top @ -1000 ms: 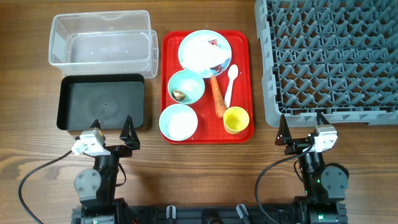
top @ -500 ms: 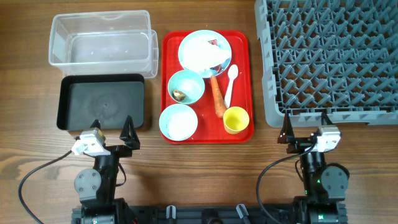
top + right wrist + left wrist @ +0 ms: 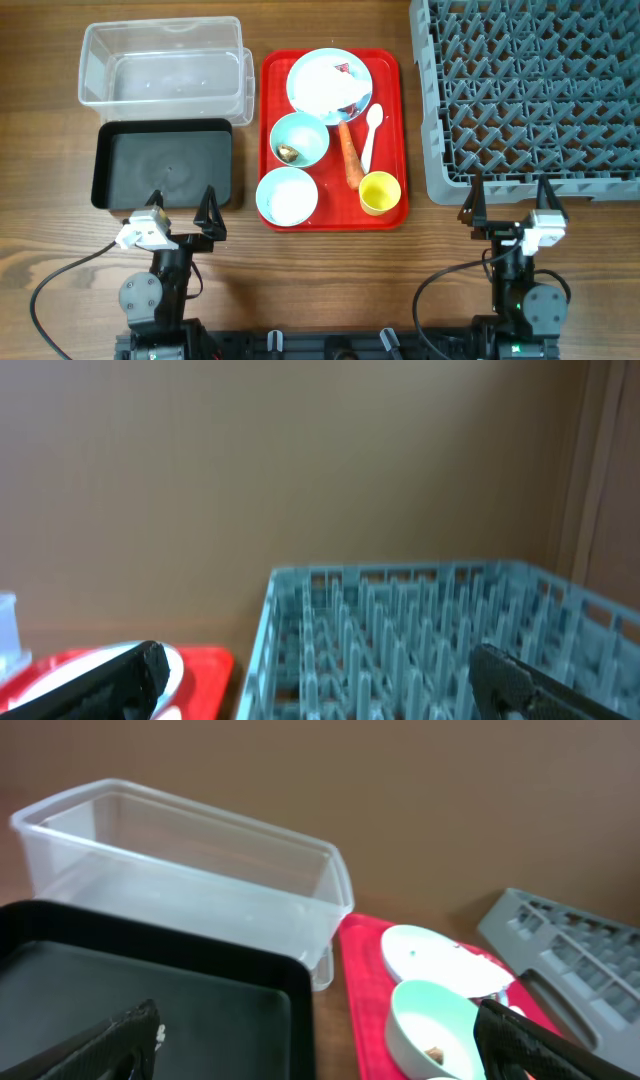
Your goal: Sort waste into correct bins and load items into the dishwasher rack
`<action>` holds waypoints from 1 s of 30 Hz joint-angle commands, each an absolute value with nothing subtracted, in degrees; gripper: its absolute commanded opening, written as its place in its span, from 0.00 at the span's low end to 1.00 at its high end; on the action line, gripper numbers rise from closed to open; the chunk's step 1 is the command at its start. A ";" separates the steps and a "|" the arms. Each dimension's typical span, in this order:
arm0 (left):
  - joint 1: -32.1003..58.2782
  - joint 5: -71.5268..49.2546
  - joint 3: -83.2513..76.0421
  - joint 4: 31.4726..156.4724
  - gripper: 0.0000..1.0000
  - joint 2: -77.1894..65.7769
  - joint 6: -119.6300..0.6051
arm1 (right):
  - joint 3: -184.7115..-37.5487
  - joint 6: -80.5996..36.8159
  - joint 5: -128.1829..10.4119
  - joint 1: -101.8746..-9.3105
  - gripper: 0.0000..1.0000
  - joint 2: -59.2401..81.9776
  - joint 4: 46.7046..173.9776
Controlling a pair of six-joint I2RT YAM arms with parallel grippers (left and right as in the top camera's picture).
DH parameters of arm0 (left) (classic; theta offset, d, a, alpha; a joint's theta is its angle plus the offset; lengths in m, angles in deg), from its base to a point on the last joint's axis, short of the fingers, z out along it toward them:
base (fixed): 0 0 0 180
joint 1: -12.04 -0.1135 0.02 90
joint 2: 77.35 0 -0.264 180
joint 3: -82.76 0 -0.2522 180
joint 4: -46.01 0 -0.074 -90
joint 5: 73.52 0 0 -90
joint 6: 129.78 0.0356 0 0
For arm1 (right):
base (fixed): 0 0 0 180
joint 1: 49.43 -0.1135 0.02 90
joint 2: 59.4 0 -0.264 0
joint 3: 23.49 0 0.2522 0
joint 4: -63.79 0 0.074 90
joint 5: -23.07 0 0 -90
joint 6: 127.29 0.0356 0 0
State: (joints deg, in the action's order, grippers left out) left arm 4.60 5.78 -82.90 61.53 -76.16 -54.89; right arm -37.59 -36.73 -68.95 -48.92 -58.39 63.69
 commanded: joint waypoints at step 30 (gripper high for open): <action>6.39 -4.32 -25.37 76.98 1.00 -25.69 -48.35 | -71.01 -37.72 -46.28 -49.20 1.00 -27.35 56.52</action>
